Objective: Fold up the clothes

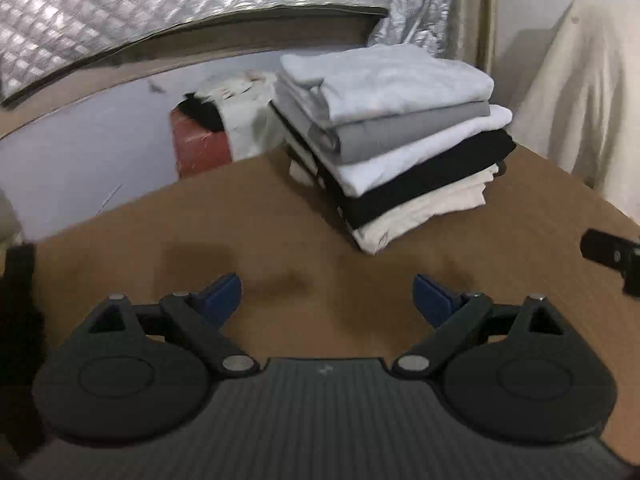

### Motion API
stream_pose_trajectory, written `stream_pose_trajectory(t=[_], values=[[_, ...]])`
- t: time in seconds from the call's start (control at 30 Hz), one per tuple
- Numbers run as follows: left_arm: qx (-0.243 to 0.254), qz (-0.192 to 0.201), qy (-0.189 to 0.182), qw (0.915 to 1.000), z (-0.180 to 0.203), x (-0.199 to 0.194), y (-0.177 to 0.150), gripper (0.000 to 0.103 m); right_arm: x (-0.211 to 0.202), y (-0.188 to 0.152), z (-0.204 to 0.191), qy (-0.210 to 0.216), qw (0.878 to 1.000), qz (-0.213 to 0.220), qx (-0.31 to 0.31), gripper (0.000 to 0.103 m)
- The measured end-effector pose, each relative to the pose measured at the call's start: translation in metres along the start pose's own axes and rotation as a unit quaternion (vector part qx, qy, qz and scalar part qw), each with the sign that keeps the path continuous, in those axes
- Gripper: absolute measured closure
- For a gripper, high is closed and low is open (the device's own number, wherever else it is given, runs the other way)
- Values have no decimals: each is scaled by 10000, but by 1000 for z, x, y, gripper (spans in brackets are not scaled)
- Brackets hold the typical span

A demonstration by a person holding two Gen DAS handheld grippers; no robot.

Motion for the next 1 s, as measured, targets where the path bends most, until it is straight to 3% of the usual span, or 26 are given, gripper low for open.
stream_pose_trajectory(t=[0.13,0.27,0.9,1.0], values=[[-110,8,-88,9999,6,-7,-28,7,-14,-25,-16,-283,9990,-322,-155,8],[128,7,-66,9999,12,-12,-48,6,-26,-44,-32,-380,9986,-280,-249,8],[800,175,-17,9966,30,-25,-58,1,-45,-71,-20,-499,9975,-395,318,7],[969,196,-40,9951,35,-26,-60,1,-49,-77,-14,-483,9953,-453,713,7]])
Point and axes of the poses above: each gripper's, at about its wrist camera, not at the fingertips, and x roughly the way its jaws point, z to its right, y to its top, the point moved 7 cm from there along x, roughly the way its jaws point, and after that the axes turned 15 degrees about -z, right-handed, at the moved point
